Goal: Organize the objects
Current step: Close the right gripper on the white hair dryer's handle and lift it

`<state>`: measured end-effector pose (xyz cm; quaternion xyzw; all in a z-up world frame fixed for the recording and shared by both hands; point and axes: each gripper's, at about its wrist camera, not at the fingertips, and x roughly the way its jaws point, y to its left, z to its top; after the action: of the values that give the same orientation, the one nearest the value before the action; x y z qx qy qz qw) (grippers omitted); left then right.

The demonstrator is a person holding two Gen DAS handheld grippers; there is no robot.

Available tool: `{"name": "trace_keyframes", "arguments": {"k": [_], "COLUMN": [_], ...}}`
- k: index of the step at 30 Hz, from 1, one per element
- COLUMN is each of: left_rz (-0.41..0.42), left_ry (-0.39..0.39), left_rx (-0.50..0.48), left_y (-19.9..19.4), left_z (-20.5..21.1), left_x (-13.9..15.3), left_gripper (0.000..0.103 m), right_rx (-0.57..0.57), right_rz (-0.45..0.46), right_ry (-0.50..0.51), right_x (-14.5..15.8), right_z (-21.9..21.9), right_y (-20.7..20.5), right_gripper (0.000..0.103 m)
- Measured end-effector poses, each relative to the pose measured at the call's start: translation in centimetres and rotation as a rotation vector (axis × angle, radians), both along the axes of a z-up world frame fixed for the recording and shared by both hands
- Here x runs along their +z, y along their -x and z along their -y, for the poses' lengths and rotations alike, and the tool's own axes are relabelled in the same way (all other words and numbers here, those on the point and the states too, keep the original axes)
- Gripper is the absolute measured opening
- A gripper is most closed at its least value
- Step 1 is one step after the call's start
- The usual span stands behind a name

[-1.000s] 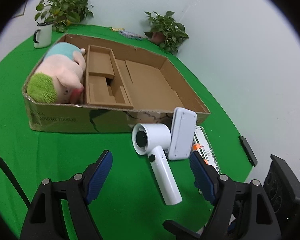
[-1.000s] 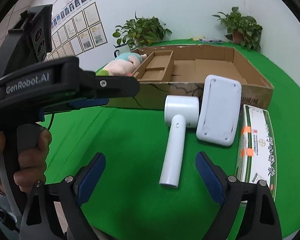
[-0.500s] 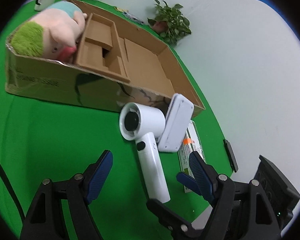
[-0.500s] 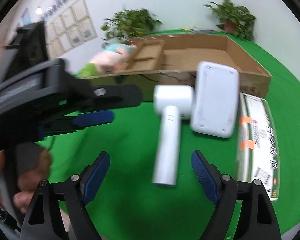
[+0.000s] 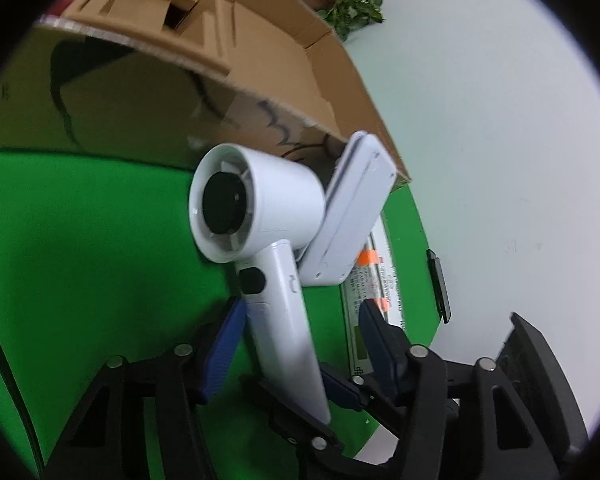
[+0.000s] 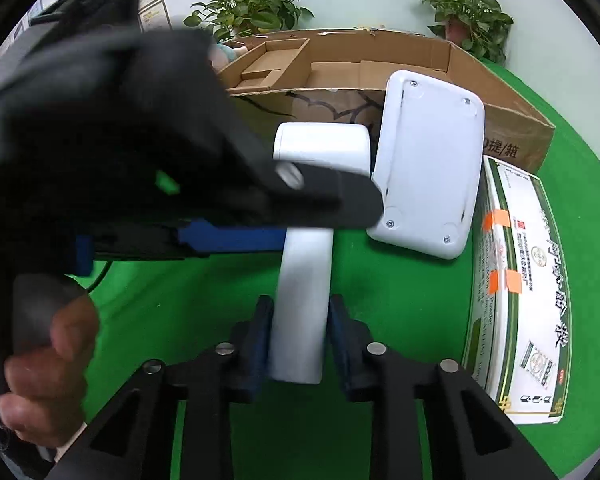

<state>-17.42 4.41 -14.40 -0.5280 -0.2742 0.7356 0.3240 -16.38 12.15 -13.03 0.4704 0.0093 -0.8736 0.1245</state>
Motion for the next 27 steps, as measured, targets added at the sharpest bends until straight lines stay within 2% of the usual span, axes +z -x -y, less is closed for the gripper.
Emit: {"name": "trace_keyframes", "arguments": {"k": [2, 7, 12, 14, 16, 19, 27], "left_rz": [0.028, 0.025, 0.02, 0.015, 0.017, -0.003, -0.077], "left_ry": [0.02, 0.005, 0.006, 0.026, 0.017, 0.032, 0.062], "left_rx": [-0.005, 0.005, 0.031, 0.024, 0.013, 0.018, 0.033], "left_y": [-0.7, -3.5, -2.4, -2.4, -2.7, -3.5, -5.1], "left_z": [0.0, 0.9, 1.3, 1.0, 1.0, 1.2, 2.1], "left_x": [-0.5, -0.6, -0.4, -0.5, -0.7, -0.5, 1.4], "left_gripper": [0.043, 0.043, 0.043, 0.034, 0.033, 0.033, 0.033], "right_rx": [-0.005, 0.045, 0.045, 0.045, 0.035, 0.028, 0.002], "right_rz": [0.011, 0.033, 0.029, 0.036, 0.059, 0.038, -0.007], "right_ry": [0.005, 0.061, 0.057, 0.057, 0.054, 0.022, 0.027], "right_x": [0.1, 0.7, 1.2, 0.8, 0.5, 0.5, 1.8], "right_z": [0.0, 0.1, 0.1, 0.1, 0.1, 0.7, 1.4], "right_y": [-0.5, -2.7, -0.5, -0.2, -0.1, -0.3, -0.4], "right_gripper": [0.024, 0.03, 0.034, 0.034, 0.031, 0.028, 0.024]}}
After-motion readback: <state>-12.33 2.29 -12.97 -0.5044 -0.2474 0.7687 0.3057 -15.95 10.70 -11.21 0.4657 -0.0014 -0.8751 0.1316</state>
